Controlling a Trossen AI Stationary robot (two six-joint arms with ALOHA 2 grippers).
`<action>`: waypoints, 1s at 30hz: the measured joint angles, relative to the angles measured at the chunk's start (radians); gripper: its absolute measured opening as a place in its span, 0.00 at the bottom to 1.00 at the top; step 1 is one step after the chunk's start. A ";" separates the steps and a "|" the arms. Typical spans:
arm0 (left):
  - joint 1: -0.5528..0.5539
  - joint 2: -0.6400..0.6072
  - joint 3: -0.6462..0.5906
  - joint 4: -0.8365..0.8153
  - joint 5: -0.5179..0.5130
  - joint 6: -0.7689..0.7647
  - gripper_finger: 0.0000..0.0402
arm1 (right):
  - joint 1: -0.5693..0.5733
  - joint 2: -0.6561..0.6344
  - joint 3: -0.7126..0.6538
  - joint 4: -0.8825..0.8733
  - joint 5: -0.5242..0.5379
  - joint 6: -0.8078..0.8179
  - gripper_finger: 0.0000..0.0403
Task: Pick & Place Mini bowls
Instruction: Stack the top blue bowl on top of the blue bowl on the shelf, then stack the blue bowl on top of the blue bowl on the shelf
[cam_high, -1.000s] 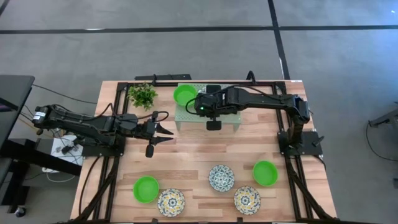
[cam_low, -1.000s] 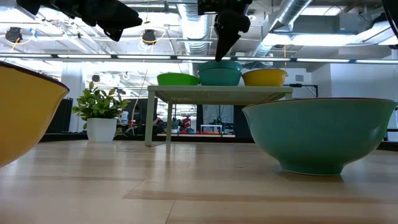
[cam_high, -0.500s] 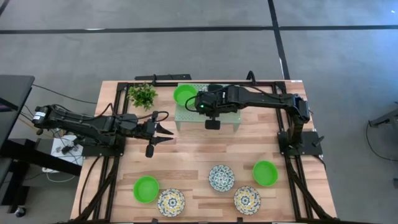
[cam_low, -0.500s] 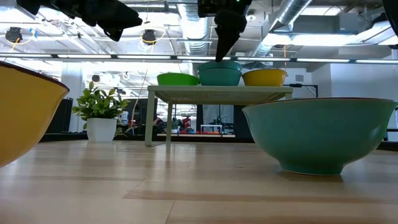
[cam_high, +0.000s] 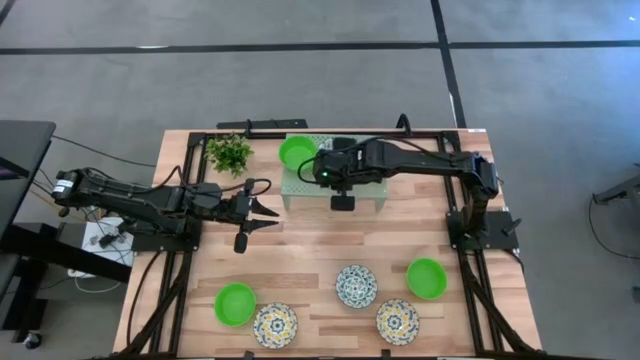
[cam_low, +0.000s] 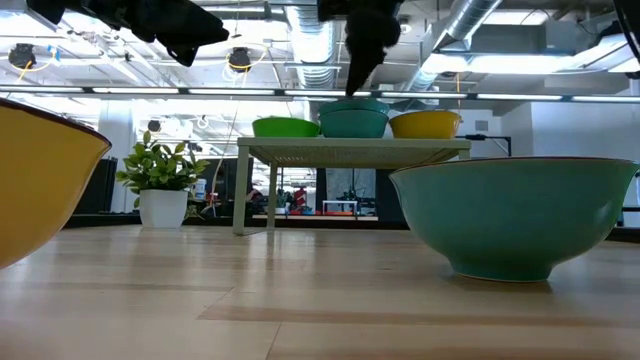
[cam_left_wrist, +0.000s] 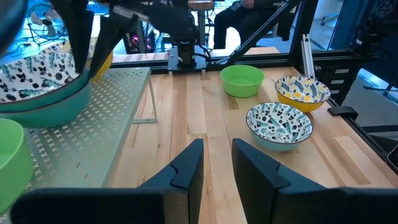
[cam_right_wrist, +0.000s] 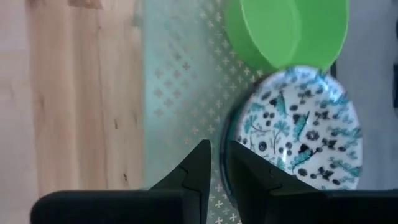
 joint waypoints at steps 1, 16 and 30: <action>0.000 0.000 0.000 0.000 0.000 0.000 0.21 | 0.008 0.000 0.016 -0.004 0.000 -0.003 0.13; 0.000 0.000 0.000 -0.001 0.000 0.000 0.21 | 0.256 -0.023 0.377 -0.338 0.003 0.143 0.13; 0.000 0.000 0.000 0.001 0.000 -0.042 0.21 | 0.554 -0.459 -0.370 -0.036 0.179 0.518 0.13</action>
